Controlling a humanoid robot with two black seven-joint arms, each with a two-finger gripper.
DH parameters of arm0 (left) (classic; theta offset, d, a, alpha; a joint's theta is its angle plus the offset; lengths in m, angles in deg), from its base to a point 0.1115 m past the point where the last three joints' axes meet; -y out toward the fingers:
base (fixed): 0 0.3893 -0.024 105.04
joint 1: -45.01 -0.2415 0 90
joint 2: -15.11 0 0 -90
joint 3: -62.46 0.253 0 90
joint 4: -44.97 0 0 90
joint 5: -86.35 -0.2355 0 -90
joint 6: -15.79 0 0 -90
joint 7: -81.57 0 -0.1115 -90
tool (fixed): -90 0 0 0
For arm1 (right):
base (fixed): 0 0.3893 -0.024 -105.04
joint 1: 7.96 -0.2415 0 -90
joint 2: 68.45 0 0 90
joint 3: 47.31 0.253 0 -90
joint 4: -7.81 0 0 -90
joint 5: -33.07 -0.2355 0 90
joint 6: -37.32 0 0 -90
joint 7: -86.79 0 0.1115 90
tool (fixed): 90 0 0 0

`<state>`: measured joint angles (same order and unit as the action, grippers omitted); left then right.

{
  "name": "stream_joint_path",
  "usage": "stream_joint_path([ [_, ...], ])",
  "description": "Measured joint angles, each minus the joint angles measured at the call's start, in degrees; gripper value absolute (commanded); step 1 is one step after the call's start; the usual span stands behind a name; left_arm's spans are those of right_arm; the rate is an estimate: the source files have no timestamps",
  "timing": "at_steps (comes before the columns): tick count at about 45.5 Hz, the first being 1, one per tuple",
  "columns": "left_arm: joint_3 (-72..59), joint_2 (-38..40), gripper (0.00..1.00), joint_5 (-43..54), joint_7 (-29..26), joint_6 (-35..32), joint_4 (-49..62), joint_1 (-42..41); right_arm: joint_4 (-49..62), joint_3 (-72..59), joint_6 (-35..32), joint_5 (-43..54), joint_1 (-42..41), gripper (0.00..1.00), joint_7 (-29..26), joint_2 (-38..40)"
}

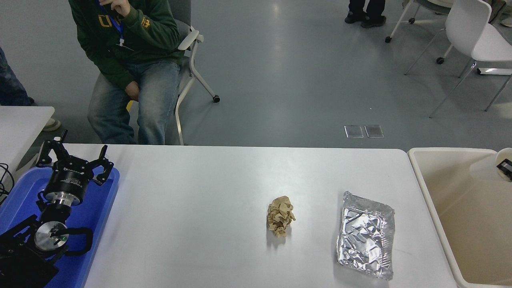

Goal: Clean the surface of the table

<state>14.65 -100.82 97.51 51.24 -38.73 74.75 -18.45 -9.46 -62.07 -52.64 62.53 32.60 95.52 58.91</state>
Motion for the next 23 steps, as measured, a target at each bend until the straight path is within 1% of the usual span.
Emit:
stream_joint_path([
  [6,0.0,0.0,1.0,0.0,0.0,0.0,0.01,0.0,-0.02,0.0,0.03,-0.01,0.14,0.09,-0.23,-0.19],
  [9,0.0,0.0,1.0,0.0,0.0,0.0,0.01,0.0,-0.07,0.0,0.04,-0.01,0.19,0.18,-0.38,-0.28],
  [10,0.0,0.0,1.0,0.0,0.0,0.0,0.01,0.0,-0.08,0.0,0.04,-0.01,0.2,0.24,-0.41,-0.32],
  [11,0.0,0.0,1.0,0.0,0.0,0.0,0.01,0.0,-0.08,0.0,0.04,-0.01,0.21,0.33,-0.45,-0.36],
  [14,0.0,0.0,1.0,0.0,0.0,0.0,0.01,0.0,-0.1,0.0,0.04,-0.01,0.21,0.67,-0.54,-0.42],
  [16,0.0,0.0,1.0,0.0,0.0,0.0,0.01,0.0,-0.13,0.03,0.04,-0.01,0.21,0.85,-0.59,-0.45],
  [17,0.0,0.0,1.0,0.0,0.0,0.0,0.0,0.0,-0.15,0.09,0.04,-0.01,0.21,0.98,-0.61,-0.46],
  [18,0.0,0.0,1.0,0.0,0.0,0.0,0.01,0.0,-0.19,0.18,0.05,-0.05,0.21,1.0,-0.64,-0.46],
  [23,0.0,0.0,1.0,0.0,0.0,0.0,0.0,0.0,-0.44,0.43,0.04,-0.16,0.2,1.0,-0.71,-0.47],
])
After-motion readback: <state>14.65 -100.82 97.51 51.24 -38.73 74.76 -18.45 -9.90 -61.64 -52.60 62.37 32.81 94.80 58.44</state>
